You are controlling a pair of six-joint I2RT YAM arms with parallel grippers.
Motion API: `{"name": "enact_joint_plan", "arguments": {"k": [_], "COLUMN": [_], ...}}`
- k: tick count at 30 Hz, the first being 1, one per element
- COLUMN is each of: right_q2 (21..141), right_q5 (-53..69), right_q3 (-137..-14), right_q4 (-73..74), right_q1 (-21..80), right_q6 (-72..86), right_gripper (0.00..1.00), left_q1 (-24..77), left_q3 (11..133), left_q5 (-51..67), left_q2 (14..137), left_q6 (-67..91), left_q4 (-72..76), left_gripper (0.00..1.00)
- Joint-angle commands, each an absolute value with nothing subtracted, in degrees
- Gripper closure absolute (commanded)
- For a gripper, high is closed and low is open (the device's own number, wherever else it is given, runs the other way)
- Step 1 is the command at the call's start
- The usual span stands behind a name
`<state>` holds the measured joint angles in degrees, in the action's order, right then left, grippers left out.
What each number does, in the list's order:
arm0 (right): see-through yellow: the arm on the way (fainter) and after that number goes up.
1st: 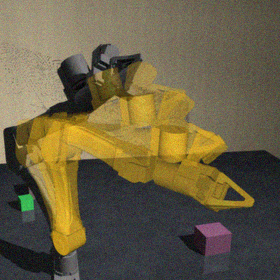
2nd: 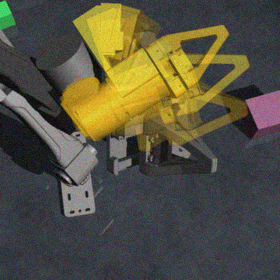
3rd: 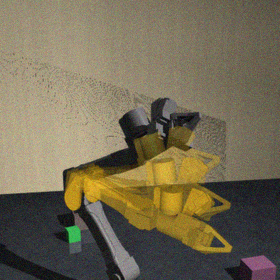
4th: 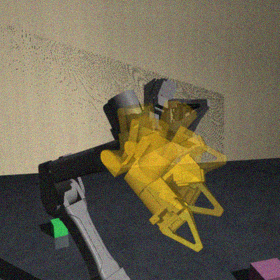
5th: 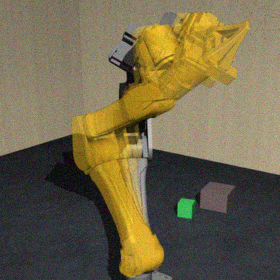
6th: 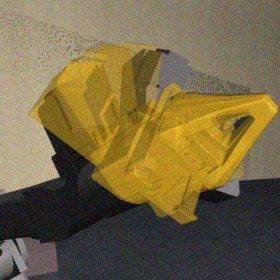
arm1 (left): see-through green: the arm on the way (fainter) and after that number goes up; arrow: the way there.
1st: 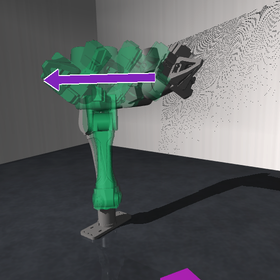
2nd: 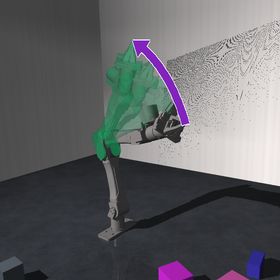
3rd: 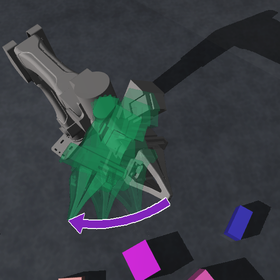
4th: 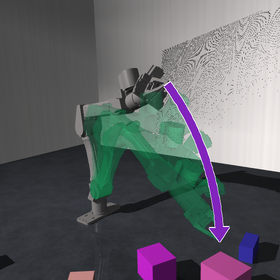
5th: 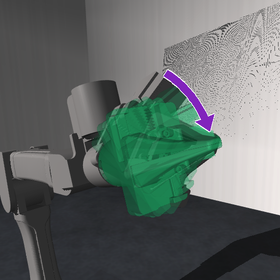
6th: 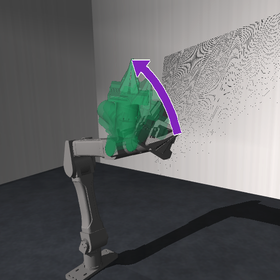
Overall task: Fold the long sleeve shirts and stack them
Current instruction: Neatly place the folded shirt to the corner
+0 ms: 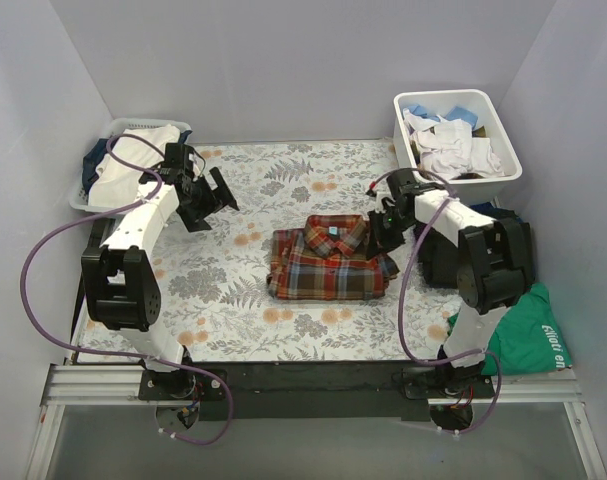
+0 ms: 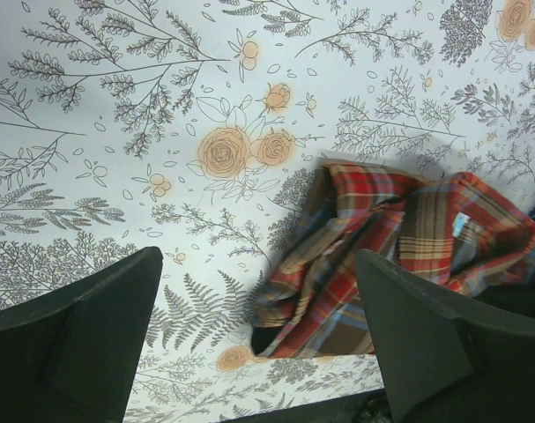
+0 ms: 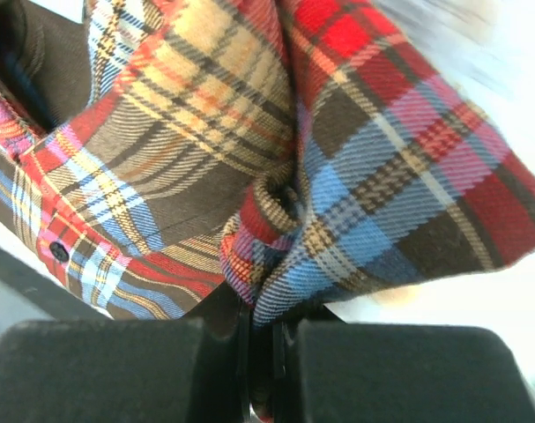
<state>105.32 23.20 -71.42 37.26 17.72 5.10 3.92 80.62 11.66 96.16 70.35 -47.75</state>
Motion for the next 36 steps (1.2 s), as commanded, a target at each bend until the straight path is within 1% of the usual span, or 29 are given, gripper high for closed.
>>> {"name": "enact_joint_plan", "arguments": {"k": [1, 5, 11, 16, 18, 22, 27, 32, 36], "right_q2": [97.92, 90.64, 85.17, 77.98, 76.12, 73.05, 73.03, 78.21, 82.96], "right_q5": [8.19, 5.19, 2.03, -3.51, -4.65, -10.62, -15.98, -19.77, -24.86], "right_q3": [-76.2, -77.69, -80.42, -77.52, -76.73, -76.46, -76.38, -78.92, -83.84], "right_q4": [51.93, 53.61, 57.39, 57.92, 57.48, 57.39, 56.87, 55.9, 56.08], "right_q1": [13.81, 6.7, -1.04, -5.35, -7.46, -9.14, -12.39, -17.04, -20.12], "right_q6": [0.18, 0.52, 0.52, 1.41, 1.58, 2.2, 4.65, 7.46, 9.49], "right_gripper": [0.99, 0.99, 0.99, 0.99, 0.99, 0.99, 0.99, 0.99, 0.99], "left_q1": [3.87, 3.96, 3.96, 3.87, 3.95, 3.96, 3.96, 3.96, 3.96], "left_q3": [83.58, 84.29, 84.99, 84.99, 84.55, 84.55, 84.9, 84.38, 84.55], "left_q5": [11.34, 12.04, 11.25, 12.04, 11.95, 12.22, 12.65, 13.18, 12.92], "left_q2": [96.15, 96.94, 97.21, 97.29, 97.29, 97.65, 98.09, 98.09, 98.26], "left_q6": [69.35, 69.34, 68.65, 68.64, 68.55, 68.55, 68.47, 68.47, 68.29], "left_q4": [-49.04, -48.52, -48.78, -48.6, -48.52, -48.51, -48.52, -48.08, -48.34], "left_gripper": [0.09, 0.09, 0.09, 0.09, 0.09, 0.09, 0.09, 0.09, 0.09]}}
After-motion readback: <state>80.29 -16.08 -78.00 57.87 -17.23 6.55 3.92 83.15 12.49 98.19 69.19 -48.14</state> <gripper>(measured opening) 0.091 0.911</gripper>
